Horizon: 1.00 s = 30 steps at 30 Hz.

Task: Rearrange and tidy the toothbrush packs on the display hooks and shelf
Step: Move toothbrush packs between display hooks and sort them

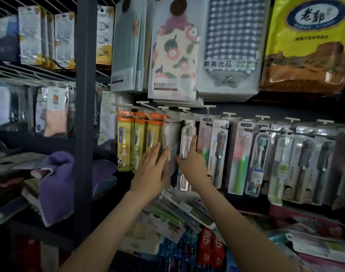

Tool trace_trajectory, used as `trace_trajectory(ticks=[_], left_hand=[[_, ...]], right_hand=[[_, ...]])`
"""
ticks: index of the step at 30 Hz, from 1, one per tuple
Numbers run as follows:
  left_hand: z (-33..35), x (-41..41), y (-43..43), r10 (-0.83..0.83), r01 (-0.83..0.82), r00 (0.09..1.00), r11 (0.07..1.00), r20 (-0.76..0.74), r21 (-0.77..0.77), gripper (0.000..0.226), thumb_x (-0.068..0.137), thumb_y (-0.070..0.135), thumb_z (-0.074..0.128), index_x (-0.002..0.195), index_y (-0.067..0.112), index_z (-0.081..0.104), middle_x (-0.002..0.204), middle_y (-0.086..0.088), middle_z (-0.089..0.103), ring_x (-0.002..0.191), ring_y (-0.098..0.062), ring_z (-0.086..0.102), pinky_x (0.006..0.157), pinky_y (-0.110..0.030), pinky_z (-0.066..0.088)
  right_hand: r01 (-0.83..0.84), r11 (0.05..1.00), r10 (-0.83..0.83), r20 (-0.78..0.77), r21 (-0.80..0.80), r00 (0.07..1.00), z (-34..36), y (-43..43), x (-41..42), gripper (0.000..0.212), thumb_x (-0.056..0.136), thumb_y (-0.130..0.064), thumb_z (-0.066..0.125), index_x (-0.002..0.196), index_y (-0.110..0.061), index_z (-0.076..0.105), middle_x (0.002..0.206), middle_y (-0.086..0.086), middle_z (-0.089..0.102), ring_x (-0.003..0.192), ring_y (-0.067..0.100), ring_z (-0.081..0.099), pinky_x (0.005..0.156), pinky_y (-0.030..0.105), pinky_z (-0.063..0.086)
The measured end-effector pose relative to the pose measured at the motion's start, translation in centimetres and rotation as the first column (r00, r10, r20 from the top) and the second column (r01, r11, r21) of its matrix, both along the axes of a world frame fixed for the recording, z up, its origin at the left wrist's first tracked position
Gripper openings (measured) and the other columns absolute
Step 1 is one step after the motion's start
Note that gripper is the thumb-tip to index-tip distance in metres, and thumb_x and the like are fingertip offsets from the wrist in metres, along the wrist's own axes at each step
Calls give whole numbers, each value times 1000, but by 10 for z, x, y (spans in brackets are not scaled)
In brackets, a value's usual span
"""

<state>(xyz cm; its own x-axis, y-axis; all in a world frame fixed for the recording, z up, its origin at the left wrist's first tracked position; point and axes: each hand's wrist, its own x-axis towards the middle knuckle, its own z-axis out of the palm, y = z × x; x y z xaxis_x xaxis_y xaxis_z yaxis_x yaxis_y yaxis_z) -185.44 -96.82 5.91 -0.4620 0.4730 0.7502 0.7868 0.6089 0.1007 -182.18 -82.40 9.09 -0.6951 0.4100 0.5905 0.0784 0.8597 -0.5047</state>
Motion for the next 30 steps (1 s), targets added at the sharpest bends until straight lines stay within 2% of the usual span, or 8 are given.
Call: trace_trajectory(ticks=[4,7,10,13,16,21,26,30], left_hand=[[-3,5,1,6,-5,999,1000,-39,27,70,94,20,51,151,21,10,158,-11,4,146,-24,4,115,-33,-1],[-6,15,7,39,-36,998,998,-57,48,72,91,18,55,151,20,14,158,-11,7,145,-26,7,118,-38,8],[-9,38,34,66,-57,993,994,-95,92,76,86,16,64,149,16,22,154,-16,20,141,-31,20,112,-41,14],[-12,68,93,-5,28,986,990,-167,136,79,77,14,74,145,11,33,146,-21,36,132,-31,29,102,-51,32],[-12,106,170,-159,198,957,969,-242,146,73,75,15,74,140,8,42,140,-22,41,127,-31,32,102,-49,34],[-11,166,295,-384,415,891,905,-240,93,64,82,29,67,140,12,43,144,-20,38,132,-32,28,108,-50,29],[-11,200,381,-397,418,889,907,-226,49,69,81,27,69,143,16,40,147,-20,33,136,-33,26,107,-57,31],[-12,212,419,-384,399,894,917,-232,21,72,79,25,72,143,16,40,148,-19,34,136,-35,32,109,-52,24]], right_hand=[[44,997,-39,79,-57,996,0,12,-25,96,93,-32,55,145,-21,-25,107,18,63,85,29,64,71,37,54],[14,999,-18,122,31,992,-4,14,-15,87,94,-35,52,149,-19,-15,125,18,54,102,32,60,80,40,52],[30,957,-12,-64,289,998,-8,30,27,66,96,-27,47,150,-14,12,130,16,48,109,31,53,76,39,48],[66,944,43,-320,323,947,-12,75,79,50,91,-13,51,139,-4,38,117,16,56,103,32,55,72,39,50],[173,950,-26,-488,259,872,-16,142,135,42,90,-8,51,131,-4,46,110,12,57,99,28,55,71,36,51],[430,902,-371,-579,-38,726,-23,264,229,47,93,-11,52,137,-5,37,121,12,47,112,26,46,91,29,39],[626,725,-684,-407,-286,606,-27,364,280,73,88,-24,61,145,-1,22,138,23,37,126,39,35,104,46,29],[522,758,-649,-375,-391,661,-28,405,293,92,82,-29,70,149,-7,10,143,24,34,129,39,35,102,39,31]])
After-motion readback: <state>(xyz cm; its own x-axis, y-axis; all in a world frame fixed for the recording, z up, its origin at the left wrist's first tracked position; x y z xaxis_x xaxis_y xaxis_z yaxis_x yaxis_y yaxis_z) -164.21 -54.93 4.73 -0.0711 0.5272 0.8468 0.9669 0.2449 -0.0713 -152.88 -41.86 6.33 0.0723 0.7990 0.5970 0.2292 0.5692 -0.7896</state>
